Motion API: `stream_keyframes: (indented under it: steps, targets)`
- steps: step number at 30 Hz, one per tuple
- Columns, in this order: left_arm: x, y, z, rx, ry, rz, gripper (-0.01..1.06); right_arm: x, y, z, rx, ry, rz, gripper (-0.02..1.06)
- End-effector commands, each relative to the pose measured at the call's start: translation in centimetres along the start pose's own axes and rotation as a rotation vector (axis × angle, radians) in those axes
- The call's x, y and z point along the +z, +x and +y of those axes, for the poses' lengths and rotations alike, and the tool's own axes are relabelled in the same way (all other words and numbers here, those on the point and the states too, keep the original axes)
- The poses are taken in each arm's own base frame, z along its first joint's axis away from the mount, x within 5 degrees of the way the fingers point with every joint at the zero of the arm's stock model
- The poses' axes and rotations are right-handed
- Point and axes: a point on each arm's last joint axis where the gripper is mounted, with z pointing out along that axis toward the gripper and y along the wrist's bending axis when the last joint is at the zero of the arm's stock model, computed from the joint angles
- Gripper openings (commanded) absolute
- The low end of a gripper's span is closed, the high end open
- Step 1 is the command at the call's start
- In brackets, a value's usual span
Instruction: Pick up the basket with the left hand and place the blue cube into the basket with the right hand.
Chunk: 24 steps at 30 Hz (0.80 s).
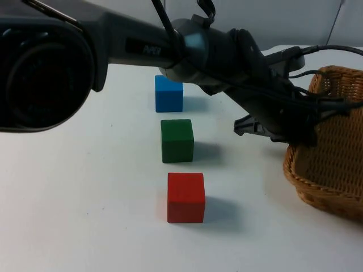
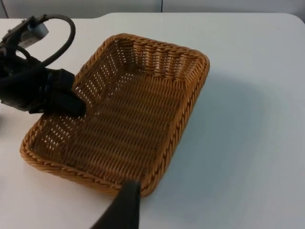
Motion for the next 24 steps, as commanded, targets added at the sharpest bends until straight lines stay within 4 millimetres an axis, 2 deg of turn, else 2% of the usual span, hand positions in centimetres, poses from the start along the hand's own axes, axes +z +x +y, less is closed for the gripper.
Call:
stream_keyframes:
  steps: [1, 5, 8, 9, 17, 18, 21, 22, 24]
  targets:
    - [-0.1, -0.5, -0.1, -0.034, 0.000, -0.038, 0.00, 0.0, 0.0, 0.0, 0.002, 0.008, -0.011, 1.04]
    - [-0.8, -1.2, -0.7, -0.082, 0.013, -0.051, 0.00, 0.0, 0.0, 0.0, 0.002, 0.008, -0.011, 1.04]
    - [-2.5, -2.5, -1.5, -0.093, 0.020, -0.084, 0.00, 0.0, 0.0, 0.0, 0.002, 0.008, -0.011, 1.04]
    - [-2.5, -2.5, -1.5, -0.093, 0.020, -0.084, 0.00, 0.0, 0.0, 0.0, 0.002, 0.008, -0.011, 1.04]
    - [-7.8, -5.9, -1.0, -0.133, 0.019, -0.098, 0.00, 0.0, 0.0, 0.0, 0.002, 0.008, -0.011, 1.04]
    - [-7.8, -5.9, -1.0, -0.133, 0.019, -0.098, 0.00, 0.0, 0.0, 0.0, 0.002, 0.008, -0.011, 1.04]
    - [-10.1, -7.2, -1.0, -0.119, 0.017, -0.126, 0.00, 0.0, 0.0, 0.0, 0.002, 0.008, -0.011, 1.04]
    - [-10.1, -7.2, -1.0, -0.119, 0.017, -0.126, 0.00, 0.0, 0.0, 0.0, 0.002, 0.008, -0.011, 1.04]
    - [-12.1, -8.3, -1.2, -0.121, 0.024, -0.157, 0.00, 0.0, 0.0, 0.0, 0.002, 0.008, -0.011, 1.04]
